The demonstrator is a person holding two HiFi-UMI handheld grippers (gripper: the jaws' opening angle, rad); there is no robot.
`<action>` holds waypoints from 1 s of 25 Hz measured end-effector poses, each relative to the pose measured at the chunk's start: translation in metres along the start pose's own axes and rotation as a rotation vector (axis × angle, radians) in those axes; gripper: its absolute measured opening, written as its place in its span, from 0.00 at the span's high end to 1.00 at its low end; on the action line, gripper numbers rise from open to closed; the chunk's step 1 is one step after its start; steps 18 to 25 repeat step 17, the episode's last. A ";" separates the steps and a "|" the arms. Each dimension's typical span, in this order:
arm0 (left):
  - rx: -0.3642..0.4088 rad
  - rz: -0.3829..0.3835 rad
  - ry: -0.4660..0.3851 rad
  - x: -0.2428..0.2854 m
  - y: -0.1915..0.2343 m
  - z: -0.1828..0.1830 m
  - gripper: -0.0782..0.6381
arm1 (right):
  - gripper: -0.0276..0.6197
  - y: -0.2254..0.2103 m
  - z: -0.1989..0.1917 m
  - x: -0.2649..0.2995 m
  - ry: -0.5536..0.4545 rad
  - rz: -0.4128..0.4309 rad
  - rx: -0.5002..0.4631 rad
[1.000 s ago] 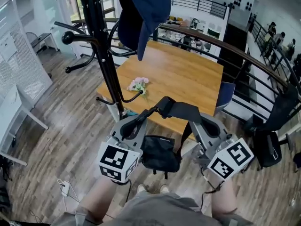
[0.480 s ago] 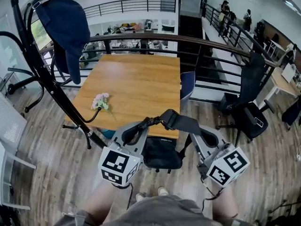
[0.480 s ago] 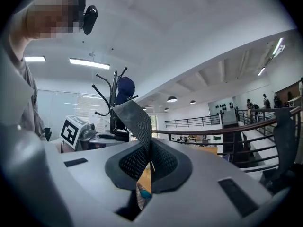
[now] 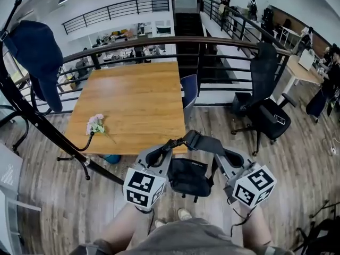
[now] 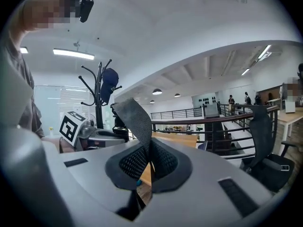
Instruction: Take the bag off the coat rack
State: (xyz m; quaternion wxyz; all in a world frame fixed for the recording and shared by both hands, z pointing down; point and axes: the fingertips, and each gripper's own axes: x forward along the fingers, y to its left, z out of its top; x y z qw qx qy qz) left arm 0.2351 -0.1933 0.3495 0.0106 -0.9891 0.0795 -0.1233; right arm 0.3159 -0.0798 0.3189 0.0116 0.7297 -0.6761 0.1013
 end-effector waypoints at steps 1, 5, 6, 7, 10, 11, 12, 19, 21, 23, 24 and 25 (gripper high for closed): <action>0.001 -0.008 0.012 0.002 -0.003 -0.004 0.83 | 0.91 -0.003 -0.003 -0.002 0.005 -0.008 0.006; 0.000 -0.028 0.038 0.003 -0.009 -0.012 0.83 | 0.91 -0.007 -0.008 -0.005 0.018 -0.020 0.022; -0.001 -0.032 0.040 0.003 -0.010 -0.013 0.83 | 0.91 -0.007 -0.009 -0.006 0.019 -0.021 0.024; -0.001 -0.037 0.041 0.003 -0.012 -0.013 0.83 | 0.91 -0.007 -0.010 -0.007 0.020 -0.021 0.027; 0.008 -0.050 0.044 0.000 -0.012 -0.014 0.83 | 0.91 -0.003 -0.012 -0.006 0.022 -0.016 0.039; 0.014 -0.051 0.046 -0.002 -0.011 -0.014 0.83 | 0.91 -0.002 -0.012 -0.005 0.021 -0.014 0.049; 0.019 -0.051 0.049 -0.004 -0.009 -0.015 0.83 | 0.91 -0.001 -0.011 -0.003 0.019 -0.011 0.062; 0.008 -0.041 0.065 -0.011 -0.004 -0.024 0.83 | 0.91 0.003 -0.012 0.002 0.010 0.007 0.114; 0.008 -0.041 0.065 -0.011 -0.004 -0.024 0.83 | 0.91 0.003 -0.012 0.002 0.010 0.007 0.114; 0.008 -0.041 0.065 -0.011 -0.004 -0.024 0.83 | 0.91 0.003 -0.012 0.002 0.010 0.007 0.114; 0.008 -0.041 0.065 -0.011 -0.004 -0.024 0.83 | 0.91 0.003 -0.012 0.002 0.010 0.007 0.114; 0.008 -0.041 0.065 -0.011 -0.004 -0.024 0.83 | 0.91 0.003 -0.012 0.002 0.010 0.007 0.114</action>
